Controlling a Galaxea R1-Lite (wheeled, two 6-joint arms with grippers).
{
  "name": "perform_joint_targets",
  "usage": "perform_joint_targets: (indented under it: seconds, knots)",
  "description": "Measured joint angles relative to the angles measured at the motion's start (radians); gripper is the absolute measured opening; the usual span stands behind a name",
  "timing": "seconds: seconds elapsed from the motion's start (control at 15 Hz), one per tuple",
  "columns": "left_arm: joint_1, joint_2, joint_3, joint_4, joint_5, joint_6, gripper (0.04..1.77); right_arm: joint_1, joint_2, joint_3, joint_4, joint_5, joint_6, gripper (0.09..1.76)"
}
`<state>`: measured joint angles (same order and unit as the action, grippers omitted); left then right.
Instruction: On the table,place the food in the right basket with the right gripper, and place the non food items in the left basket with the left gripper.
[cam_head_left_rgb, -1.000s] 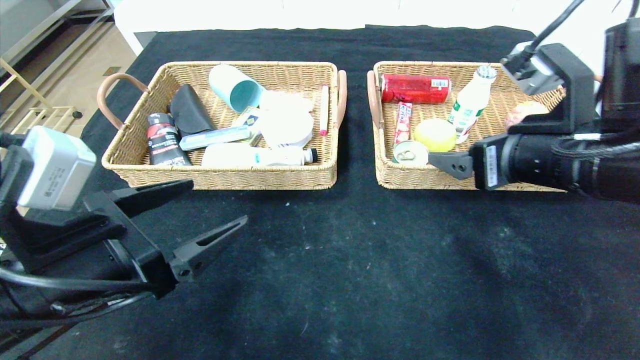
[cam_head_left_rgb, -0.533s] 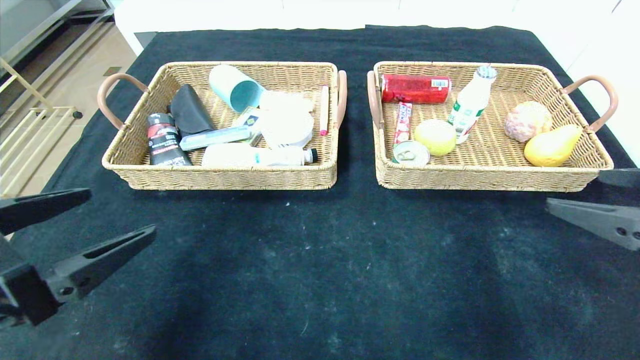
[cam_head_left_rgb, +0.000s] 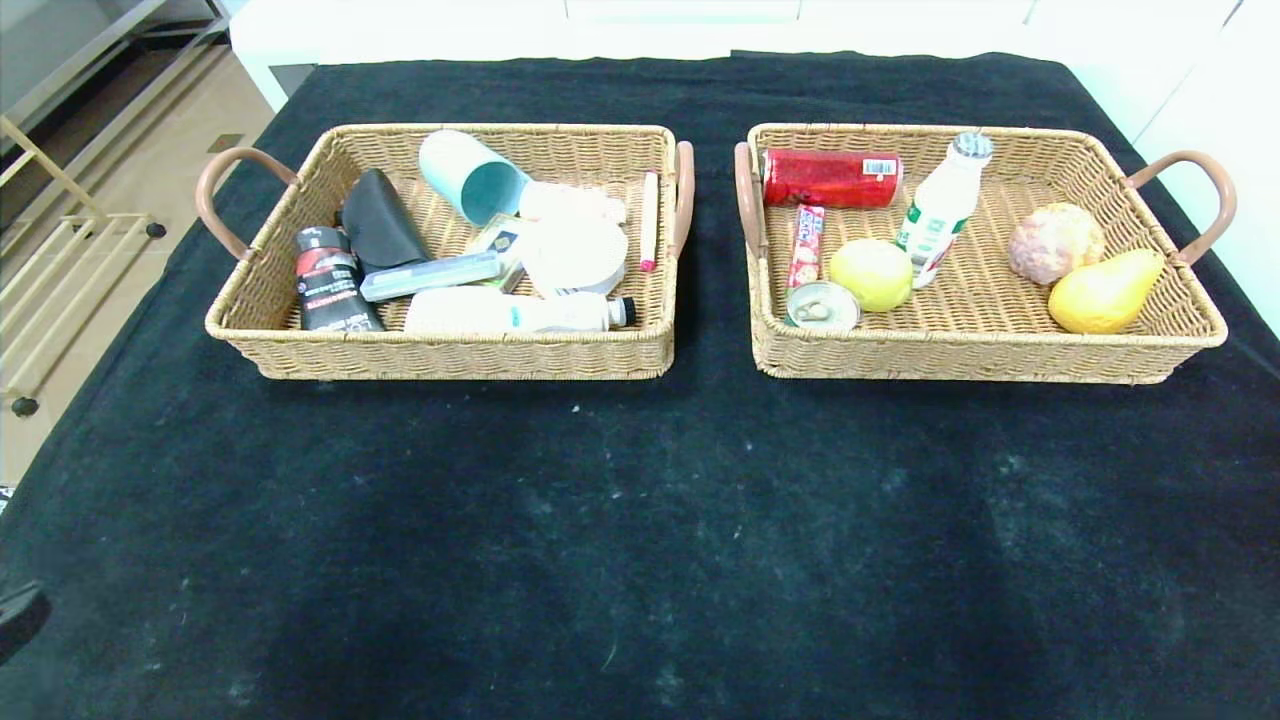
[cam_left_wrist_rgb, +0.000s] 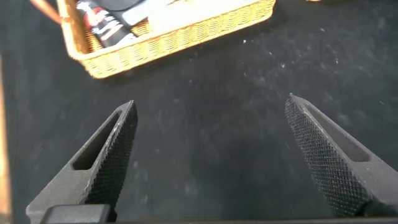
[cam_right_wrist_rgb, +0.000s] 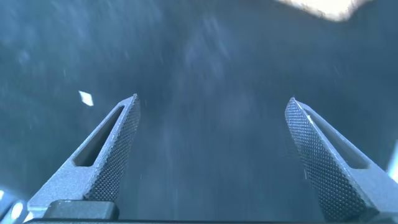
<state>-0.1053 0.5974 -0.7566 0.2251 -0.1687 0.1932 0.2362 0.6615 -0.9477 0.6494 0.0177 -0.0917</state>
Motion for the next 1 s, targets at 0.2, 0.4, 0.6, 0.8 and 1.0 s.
perform_joint_targets:
  seconds: [0.2,0.4,0.6,0.8,1.0]
  knots:
    - [0.001,-0.095,-0.046,0.114,0.011,0.001,1.72,-0.131,-0.133,-0.050,0.141,0.026,0.021,1.70]
    - [0.001,-0.195,-0.047,0.200,0.011,0.000,1.72,-0.172,-0.253,0.036,0.153,0.035,0.050,1.70]
    - [0.006,-0.277,-0.022,0.257,0.026,-0.010,1.72,-0.192,-0.371,0.156,0.152,0.036,0.068,1.70]
    - [0.010,-0.306,0.000,0.251,0.049,-0.005,1.72,-0.217,-0.477,0.248,0.150,0.036,0.073,1.70]
    - [0.087,-0.325,0.001,0.248,0.014,-0.002,1.72,-0.226,-0.553,0.310,0.150,0.036,0.071,1.70]
